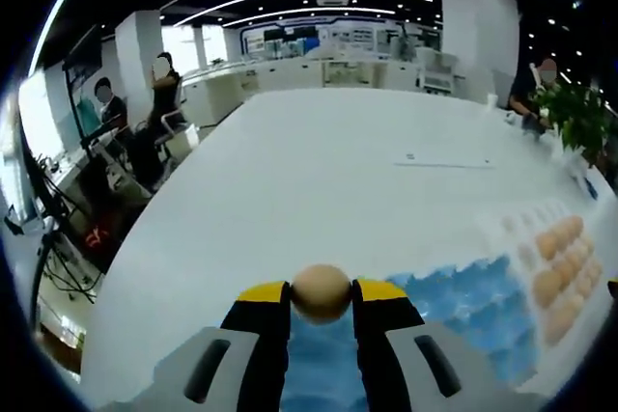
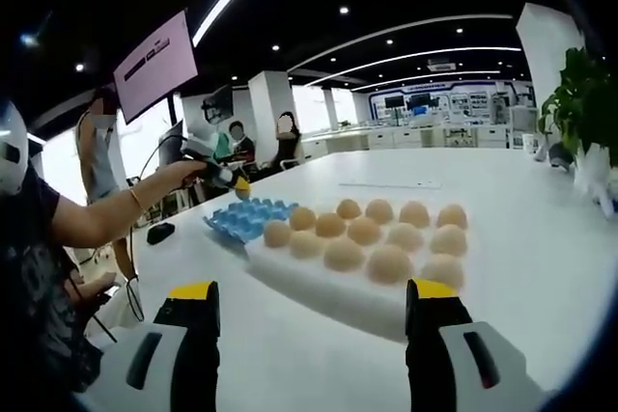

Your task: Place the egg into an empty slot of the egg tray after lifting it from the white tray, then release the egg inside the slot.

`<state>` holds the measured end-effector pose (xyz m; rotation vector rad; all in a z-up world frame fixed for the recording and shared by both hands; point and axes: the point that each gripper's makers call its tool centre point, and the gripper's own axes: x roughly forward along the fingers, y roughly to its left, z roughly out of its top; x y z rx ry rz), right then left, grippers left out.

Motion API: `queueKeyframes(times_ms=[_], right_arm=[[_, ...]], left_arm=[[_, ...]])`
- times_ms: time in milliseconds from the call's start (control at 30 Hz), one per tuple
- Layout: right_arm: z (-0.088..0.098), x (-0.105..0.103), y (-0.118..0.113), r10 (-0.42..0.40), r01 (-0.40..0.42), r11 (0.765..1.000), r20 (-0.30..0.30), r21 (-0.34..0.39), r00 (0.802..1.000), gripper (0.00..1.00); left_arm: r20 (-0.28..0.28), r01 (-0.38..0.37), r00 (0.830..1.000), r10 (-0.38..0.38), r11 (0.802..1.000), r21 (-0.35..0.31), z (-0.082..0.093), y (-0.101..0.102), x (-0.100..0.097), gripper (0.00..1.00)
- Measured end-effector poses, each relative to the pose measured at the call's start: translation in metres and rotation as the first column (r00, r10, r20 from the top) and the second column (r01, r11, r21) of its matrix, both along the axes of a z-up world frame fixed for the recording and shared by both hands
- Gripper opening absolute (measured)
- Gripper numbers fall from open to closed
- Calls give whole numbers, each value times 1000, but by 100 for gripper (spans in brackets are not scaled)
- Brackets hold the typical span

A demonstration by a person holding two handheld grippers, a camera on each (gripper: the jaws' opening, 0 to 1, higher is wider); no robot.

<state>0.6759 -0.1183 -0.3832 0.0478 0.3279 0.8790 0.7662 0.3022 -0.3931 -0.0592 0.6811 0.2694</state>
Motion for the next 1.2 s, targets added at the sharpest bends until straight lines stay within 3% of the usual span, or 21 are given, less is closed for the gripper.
queueKeyframes(times_ms=[200, 367, 700, 1000, 1200], right_arm=[[-2, -2, -4, -6, 6, 1000, -3, -10, 1000, 82], [-1, -2, -5, -15, 15, 1000, -5, -1, 1000, 82], [-6, -4, -9, -24, 24, 1000, -15, -9, 1000, 82], [-4, -3, -10, -27, 27, 1000, -13, -2, 1000, 82], [-5, -4, -10, -23, 23, 1000, -14, -2, 1000, 82]], left_arm=[[-10, -3, 1000, 3, 1000, -4, -8, 7, 1, 24], [12, 14, 1000, -14, 1000, -11, -8, 0, 0, 24], [6, 13, 1000, -12, 1000, -27, -27, 0, -3, 24], [15, 15, 1000, -15, 1000, 15, -29, 6, -2, 25], [29, 38, 999, -39, 998, 46, -28, -2, -3, 25]])
